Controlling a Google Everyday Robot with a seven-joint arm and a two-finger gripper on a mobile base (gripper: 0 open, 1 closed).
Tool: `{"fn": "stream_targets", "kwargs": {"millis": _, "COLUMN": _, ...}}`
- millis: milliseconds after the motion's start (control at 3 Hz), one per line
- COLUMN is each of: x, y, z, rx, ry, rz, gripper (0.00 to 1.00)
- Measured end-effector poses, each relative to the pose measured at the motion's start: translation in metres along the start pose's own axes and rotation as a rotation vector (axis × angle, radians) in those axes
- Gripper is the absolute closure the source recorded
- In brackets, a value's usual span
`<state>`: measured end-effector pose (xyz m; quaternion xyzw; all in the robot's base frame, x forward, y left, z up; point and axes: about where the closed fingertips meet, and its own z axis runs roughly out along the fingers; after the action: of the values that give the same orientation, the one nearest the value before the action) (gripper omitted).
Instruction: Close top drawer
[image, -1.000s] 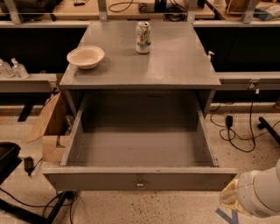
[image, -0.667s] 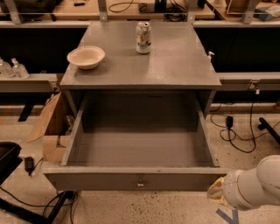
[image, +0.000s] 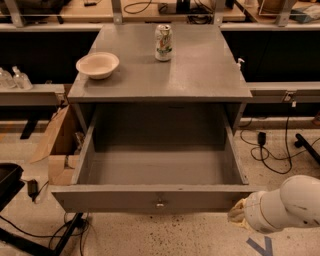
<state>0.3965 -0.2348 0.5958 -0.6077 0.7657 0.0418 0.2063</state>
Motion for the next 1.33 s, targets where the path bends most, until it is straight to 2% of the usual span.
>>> {"fn": "stream_targets", "kwargs": {"millis": 333, "x": -0.011, "y": -0.029, "z": 0.017, "rx": 0.017, "ry": -0.031, "rz": -0.038, "gripper": 1.00}}
{"fn": "stream_targets", "kwargs": {"millis": 667, "x": -0.010, "y": -0.026, "z": 0.016, "rx": 0.017, "ry": -0.031, "rz": -0.038, "gripper": 1.00}}
{"fn": "stream_targets", "kwargs": {"millis": 1000, "x": -0.030, "y": -0.078, "z": 0.035, "rx": 0.032, "ry": -0.062, "rz": -0.082, "gripper": 1.00}}
{"fn": "stream_targets", "kwargs": {"millis": 1333, "x": -0.031, "y": -0.079, "z": 0.036, "rx": 0.032, "ry": -0.066, "rz": -0.086, "gripper": 1.00}}
